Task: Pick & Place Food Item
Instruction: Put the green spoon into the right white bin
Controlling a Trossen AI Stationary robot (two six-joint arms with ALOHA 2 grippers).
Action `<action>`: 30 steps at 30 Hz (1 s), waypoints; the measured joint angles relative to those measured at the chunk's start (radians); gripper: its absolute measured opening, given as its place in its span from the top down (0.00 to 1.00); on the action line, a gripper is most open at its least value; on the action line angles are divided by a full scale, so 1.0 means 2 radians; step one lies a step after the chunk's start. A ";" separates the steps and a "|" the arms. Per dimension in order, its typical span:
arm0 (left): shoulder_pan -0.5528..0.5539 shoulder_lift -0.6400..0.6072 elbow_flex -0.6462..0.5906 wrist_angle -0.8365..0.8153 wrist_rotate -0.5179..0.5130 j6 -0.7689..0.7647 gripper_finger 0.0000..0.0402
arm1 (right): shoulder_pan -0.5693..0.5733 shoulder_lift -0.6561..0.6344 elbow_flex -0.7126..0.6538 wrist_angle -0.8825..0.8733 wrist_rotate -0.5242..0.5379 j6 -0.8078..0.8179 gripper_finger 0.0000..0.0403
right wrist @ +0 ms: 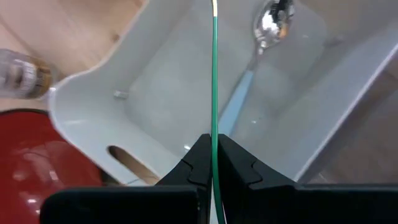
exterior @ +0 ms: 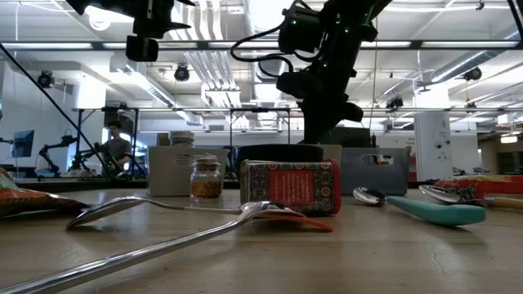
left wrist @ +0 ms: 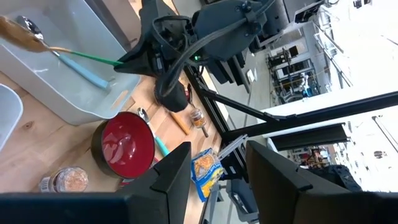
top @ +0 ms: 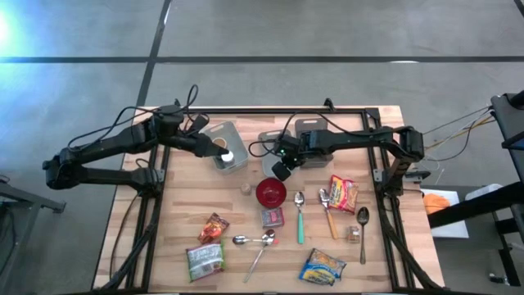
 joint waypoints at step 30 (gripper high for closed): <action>0.000 0.000 0.000 0.000 -0.005 0.000 0.61 | -0.004 0.044 0.006 0.005 -0.035 -0.032 0.94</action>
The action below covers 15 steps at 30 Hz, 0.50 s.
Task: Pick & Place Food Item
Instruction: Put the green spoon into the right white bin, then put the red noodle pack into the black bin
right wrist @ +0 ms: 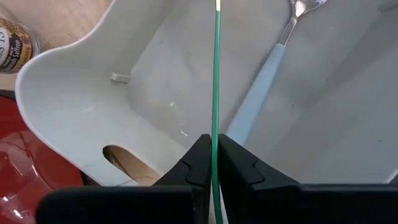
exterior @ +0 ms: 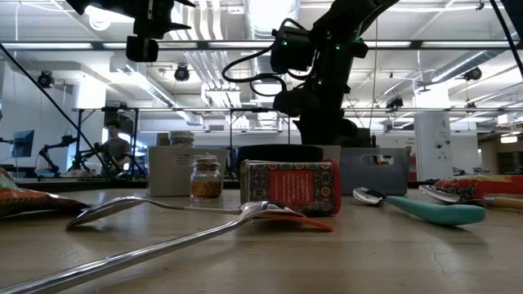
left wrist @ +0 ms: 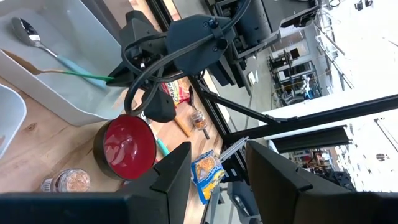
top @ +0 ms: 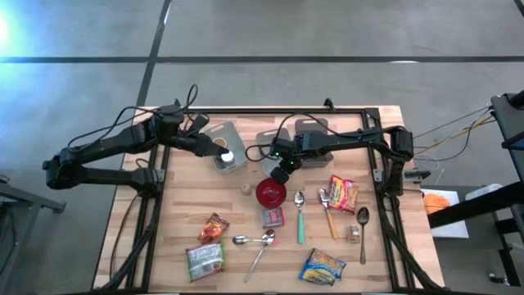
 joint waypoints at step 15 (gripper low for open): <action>0.000 0.000 0.000 0.000 0.000 0.000 0.61 | -0.001 0.000 0.000 0.000 -0.013 0.002 0.71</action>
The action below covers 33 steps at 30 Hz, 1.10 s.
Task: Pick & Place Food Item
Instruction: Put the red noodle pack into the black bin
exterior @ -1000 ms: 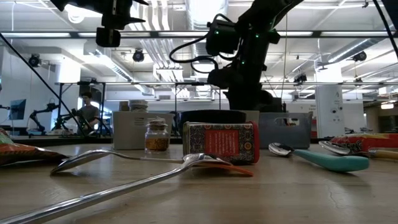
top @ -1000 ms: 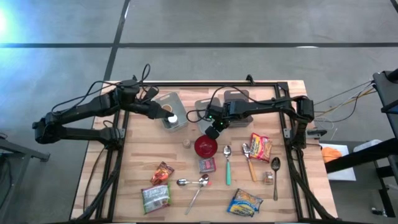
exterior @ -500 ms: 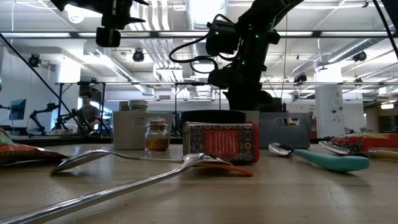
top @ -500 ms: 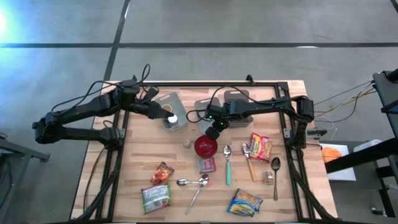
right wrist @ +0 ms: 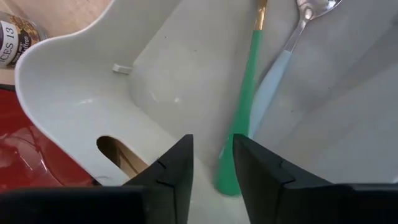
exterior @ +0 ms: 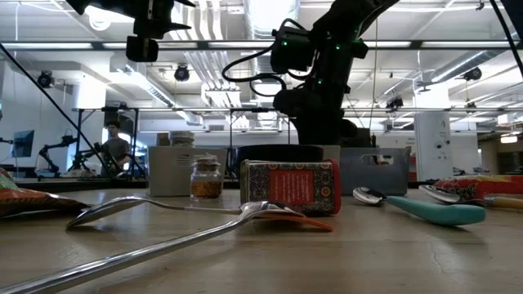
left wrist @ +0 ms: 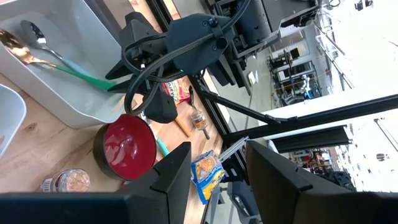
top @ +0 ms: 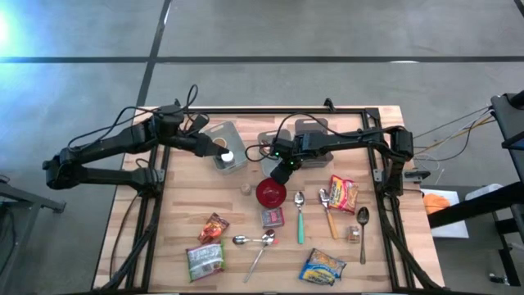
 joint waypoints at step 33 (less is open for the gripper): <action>0.000 0.000 0.000 -0.002 0.000 0.010 0.61 | 0.020 -0.107 0.053 -0.237 0.005 -0.009 0.56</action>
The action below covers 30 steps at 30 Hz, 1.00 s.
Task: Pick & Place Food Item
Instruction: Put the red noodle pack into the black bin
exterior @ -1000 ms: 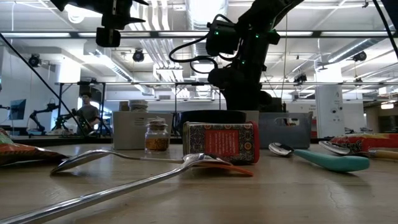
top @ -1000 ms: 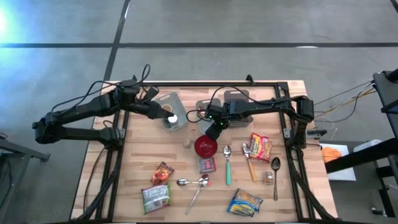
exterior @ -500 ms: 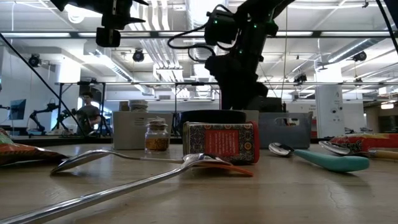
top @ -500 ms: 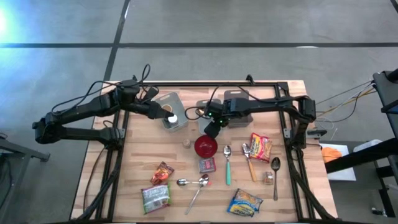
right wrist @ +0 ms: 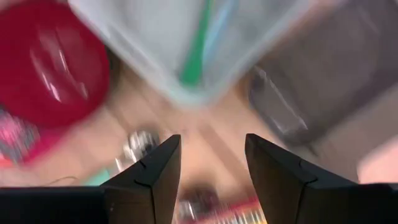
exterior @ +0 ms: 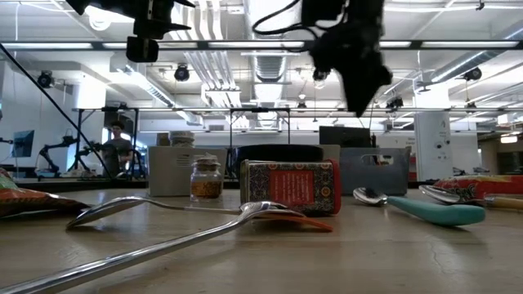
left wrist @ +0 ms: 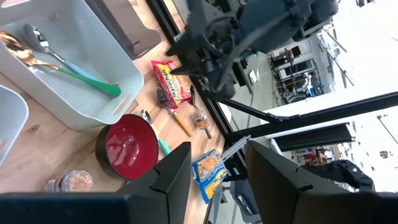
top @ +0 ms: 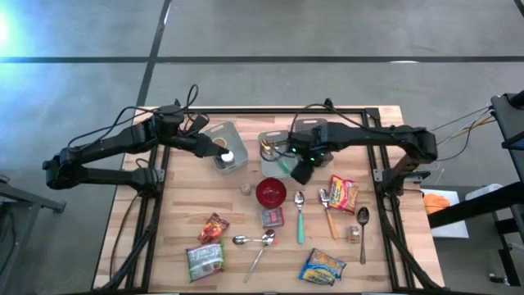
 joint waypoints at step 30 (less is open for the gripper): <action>0.000 0.000 0.000 -0.007 0.000 0.032 0.61 | 0.300 -0.148 -0.246 0.083 0.027 0.036 0.56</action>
